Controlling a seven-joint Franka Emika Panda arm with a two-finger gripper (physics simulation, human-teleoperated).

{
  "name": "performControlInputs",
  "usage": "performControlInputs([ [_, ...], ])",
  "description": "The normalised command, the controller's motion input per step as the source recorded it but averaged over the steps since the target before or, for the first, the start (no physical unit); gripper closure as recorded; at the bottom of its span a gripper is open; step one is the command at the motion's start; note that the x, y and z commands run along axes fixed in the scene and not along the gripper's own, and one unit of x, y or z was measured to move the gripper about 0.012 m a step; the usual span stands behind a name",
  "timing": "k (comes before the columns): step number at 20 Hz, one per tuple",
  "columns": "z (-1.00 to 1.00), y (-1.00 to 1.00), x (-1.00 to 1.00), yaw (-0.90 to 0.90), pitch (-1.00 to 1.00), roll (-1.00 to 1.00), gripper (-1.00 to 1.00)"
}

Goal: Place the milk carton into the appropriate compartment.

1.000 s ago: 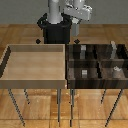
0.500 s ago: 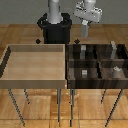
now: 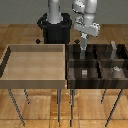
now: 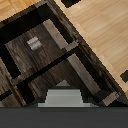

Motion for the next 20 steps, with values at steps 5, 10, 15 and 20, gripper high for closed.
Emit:
performControlInputs([
  [5, -0.4, 0.0, 0.0, 0.0, 0.0, 0.0, -1.0],
  [10, 0.0, 0.0, 0.0, 0.0, 0.0, 0.0, -1.0],
  [15, 0.0, 0.0, 0.0, 0.0, 0.0, 0.0, -1.0],
  [20, 0.0, 0.0, 0.0, 0.0, 0.0, 0.0, -1.0],
])
